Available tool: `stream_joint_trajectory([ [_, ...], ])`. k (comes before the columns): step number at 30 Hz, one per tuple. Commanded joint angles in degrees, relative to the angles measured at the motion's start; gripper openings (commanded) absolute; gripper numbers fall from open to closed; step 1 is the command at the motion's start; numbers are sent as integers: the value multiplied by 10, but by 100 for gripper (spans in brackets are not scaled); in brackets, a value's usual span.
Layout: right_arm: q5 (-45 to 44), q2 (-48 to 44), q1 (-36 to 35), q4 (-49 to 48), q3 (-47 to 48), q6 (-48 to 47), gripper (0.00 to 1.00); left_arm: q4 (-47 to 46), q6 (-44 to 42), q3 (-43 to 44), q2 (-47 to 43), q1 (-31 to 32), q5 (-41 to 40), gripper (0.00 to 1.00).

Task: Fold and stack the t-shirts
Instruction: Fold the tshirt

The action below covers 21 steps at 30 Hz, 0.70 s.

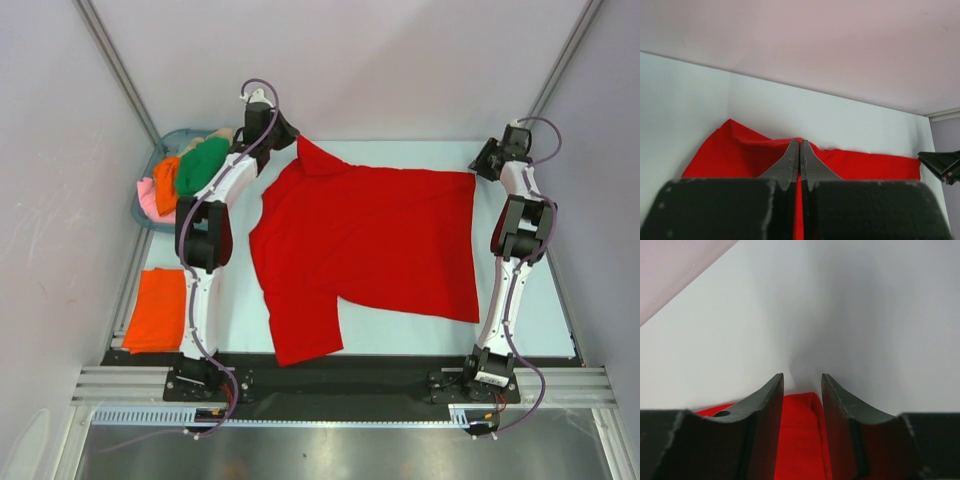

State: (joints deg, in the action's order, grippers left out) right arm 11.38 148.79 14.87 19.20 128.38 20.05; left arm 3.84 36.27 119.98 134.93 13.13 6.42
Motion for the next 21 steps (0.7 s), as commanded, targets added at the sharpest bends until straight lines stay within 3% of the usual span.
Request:
stream_joint_trajectory([
  [1,-51,15,-14,49,35,-41,43,-27,16,-13,-44,6,21,0],
  [15,-163,30,-49,122,69,-73,38,-37,20,-34,-61,7,29,0],
  [19,-174,35,-49,125,71,-65,25,-37,28,-33,-60,7,35,0],
  [21,-170,35,-44,117,66,-58,13,-36,29,-33,-61,7,36,0],
])
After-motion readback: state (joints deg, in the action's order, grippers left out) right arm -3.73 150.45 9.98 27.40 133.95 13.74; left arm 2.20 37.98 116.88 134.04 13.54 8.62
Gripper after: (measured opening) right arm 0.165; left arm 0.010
